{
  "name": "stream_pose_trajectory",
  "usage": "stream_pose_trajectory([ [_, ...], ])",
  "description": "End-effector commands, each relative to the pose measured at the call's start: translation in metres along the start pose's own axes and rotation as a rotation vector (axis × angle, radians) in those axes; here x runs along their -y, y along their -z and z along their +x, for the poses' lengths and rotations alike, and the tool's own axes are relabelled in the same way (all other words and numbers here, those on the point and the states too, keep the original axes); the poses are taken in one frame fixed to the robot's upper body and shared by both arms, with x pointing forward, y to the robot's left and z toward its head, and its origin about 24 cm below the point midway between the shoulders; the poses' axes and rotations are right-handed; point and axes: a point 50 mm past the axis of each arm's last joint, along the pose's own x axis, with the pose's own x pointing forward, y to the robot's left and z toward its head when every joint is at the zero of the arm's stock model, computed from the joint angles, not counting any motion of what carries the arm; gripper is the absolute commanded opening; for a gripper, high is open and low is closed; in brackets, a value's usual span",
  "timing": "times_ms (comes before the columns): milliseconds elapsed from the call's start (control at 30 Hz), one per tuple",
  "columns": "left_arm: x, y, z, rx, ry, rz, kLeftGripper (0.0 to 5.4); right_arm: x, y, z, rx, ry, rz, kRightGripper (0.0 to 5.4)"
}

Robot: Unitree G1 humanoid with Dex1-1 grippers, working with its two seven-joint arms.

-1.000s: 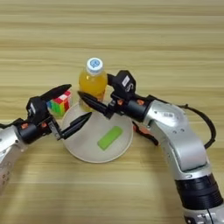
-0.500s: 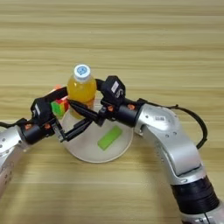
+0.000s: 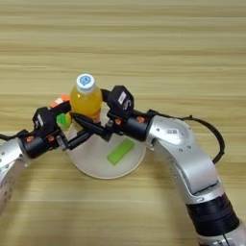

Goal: Move the objects on the table

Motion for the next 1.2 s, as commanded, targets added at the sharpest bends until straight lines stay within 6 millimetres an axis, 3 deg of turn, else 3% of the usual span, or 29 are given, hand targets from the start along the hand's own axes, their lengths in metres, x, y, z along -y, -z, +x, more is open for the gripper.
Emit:
stream_pose_trajectory([
  [33,0.0026,-0.0002,0.0032,-0.003,0.027,0.002,3.50,-0.0027,-0.0015,0.0011,0.000,-0.016,-0.018,3.34],
  [867,0.0022,0.0012,0.0031,-0.010,0.022,0.011,3.40,-0.0114,0.0019,0.0046,-0.042,-0.054,-0.074,3.34],
  [900,0.0021,0.0013,0.0032,-0.010,0.022,0.012,3.40,-0.0110,0.0019,0.0046,-0.041,-0.052,-0.069,3.70],
  [1200,0.0014,0.0011,0.0036,-0.005,0.013,0.014,3.39,-0.0090,-0.0004,0.0046,-0.021,-0.047,-0.041,4.87],
])
